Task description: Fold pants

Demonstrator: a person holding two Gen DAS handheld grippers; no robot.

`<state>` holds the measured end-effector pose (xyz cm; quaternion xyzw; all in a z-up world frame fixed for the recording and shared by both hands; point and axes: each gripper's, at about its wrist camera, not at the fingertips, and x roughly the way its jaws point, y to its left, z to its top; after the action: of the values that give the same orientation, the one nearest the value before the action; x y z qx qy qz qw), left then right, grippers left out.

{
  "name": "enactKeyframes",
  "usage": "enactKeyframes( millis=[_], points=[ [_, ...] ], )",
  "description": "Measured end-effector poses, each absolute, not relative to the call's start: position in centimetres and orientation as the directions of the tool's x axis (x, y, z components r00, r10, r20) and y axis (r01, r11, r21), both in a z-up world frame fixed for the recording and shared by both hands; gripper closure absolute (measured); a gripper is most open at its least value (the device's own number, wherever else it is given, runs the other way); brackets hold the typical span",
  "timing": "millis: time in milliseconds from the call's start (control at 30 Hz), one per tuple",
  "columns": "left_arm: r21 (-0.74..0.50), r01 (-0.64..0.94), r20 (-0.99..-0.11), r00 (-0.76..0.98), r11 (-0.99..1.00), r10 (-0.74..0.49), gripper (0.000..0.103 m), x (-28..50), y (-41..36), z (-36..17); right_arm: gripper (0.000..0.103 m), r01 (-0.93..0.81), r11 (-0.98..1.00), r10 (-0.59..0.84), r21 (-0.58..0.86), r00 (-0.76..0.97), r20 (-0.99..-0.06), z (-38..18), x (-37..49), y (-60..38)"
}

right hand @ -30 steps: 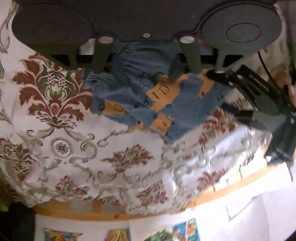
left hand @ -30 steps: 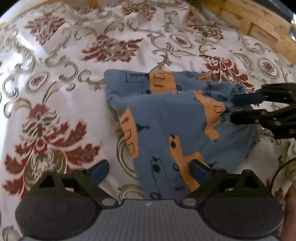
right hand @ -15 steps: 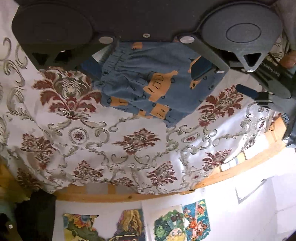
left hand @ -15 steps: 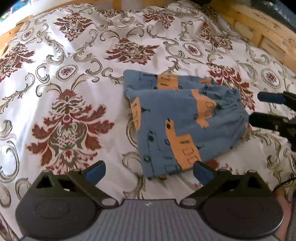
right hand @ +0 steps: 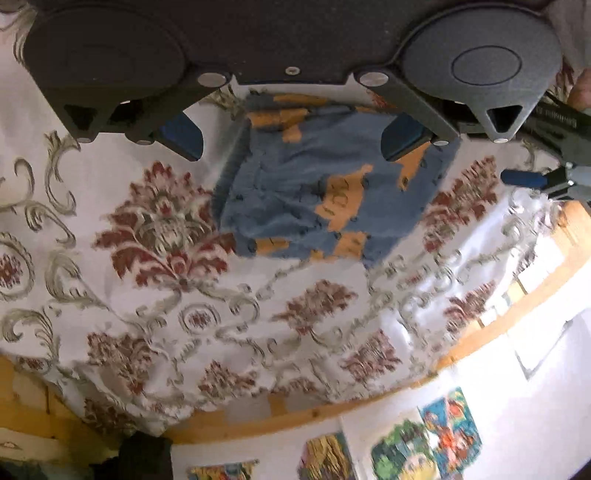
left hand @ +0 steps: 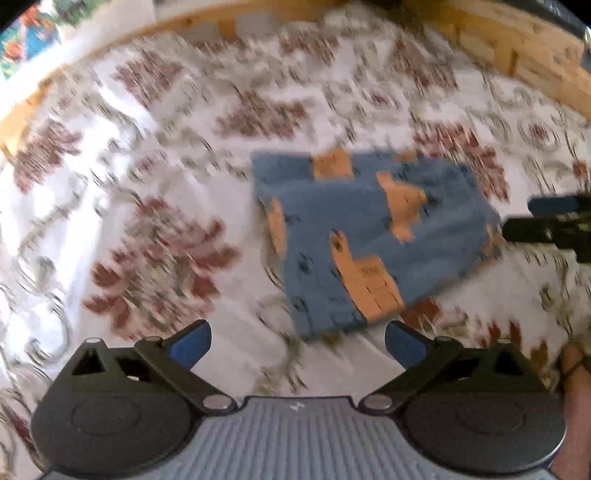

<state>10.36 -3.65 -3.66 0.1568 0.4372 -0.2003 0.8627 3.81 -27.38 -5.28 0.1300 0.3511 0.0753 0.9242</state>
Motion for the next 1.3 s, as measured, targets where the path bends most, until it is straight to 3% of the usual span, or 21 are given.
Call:
enactKeyframes(
  millis=[200,367,533,667,867,1133,1300],
  points=[
    [-0.082,0.433,-0.695,0.621,0.898,-0.363,0.0,12.0,-2.2,-1.2,0.001,-0.048,0.958,0.217,0.281,0.765,-0.606,-5.0,5.3,-27.4],
    [-0.123,0.4,-0.743,0.57,0.908,-0.352,0.0,15.3,-3.0,-3.6,0.001,0.008,0.917,0.269,0.398,0.725,-0.634,-6.6,6.7,-29.2],
    [-0.182,0.376,-0.788,0.498,0.908,-0.364,0.0,17.1,-2.7,-6.5,0.001,-0.058,0.893,0.379,0.447,0.634,-0.674,-7.6,9.3,-31.2],
    [-0.157,0.344,-0.81,0.491,0.926,-0.32,0.0,17.4,-2.5,-7.6,0.001,-0.07,0.859,0.453,0.507,0.566,-0.689,-9.2,11.0,-33.1],
    [-0.113,0.363,-0.818,0.495,0.925,-0.294,0.0,17.4,-3.1,-7.9,0.001,-0.032,0.746,0.579,0.665,0.523,-0.625,-10.7,11.4,-34.1],
    [-0.109,0.384,-0.829,0.474,0.917,-0.297,0.001,17.6,-3.6,-8.3,0.001,0.0,0.726,0.581,0.687,0.534,-0.614,-10.9,11.6,-33.8],
    [-0.13,0.379,-0.828,0.467,0.916,-0.31,0.008,17.7,-3.4,-8.1,0.007,0.034,0.686,0.6,0.727,0.54,-0.591,-11.2,11.6,-34.4]
  ],
)
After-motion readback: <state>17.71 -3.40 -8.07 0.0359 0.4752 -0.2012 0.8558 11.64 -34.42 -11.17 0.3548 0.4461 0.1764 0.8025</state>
